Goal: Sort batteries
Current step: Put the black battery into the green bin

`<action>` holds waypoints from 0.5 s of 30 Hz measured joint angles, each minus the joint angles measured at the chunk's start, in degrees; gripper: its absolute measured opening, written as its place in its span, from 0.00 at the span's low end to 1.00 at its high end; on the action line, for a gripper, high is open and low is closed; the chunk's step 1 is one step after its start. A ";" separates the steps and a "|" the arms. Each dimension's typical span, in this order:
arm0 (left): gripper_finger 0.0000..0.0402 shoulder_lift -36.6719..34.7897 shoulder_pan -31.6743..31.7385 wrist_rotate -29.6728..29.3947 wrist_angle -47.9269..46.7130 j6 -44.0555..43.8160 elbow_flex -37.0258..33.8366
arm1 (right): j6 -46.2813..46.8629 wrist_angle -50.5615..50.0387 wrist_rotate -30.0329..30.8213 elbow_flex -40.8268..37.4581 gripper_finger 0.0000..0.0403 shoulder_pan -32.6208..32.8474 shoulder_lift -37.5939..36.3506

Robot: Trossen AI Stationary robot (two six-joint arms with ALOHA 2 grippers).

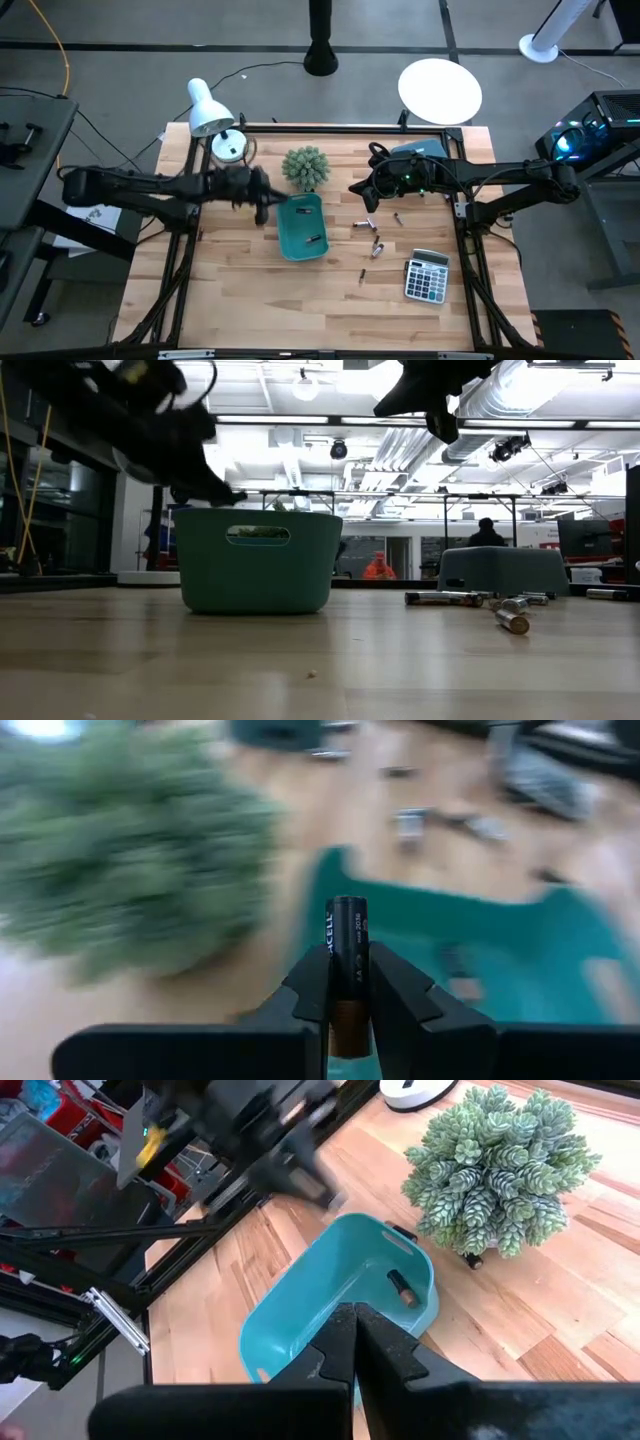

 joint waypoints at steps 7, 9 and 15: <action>0.18 1.91 -13.72 -12.43 3.60 -10.21 0.04 | -0.02 -0.02 0.46 0.00 0.00 0.00 0.00; 0.28 1.69 -13.78 -13.72 1.31 -13.92 0.06 | -0.01 -0.01 0.53 0.00 0.00 0.00 0.00; 0.52 -0.85 -11.79 -13.80 -21.43 -18.67 8.39 | -0.51 -0.02 0.59 0.00 0.00 -0.04 0.00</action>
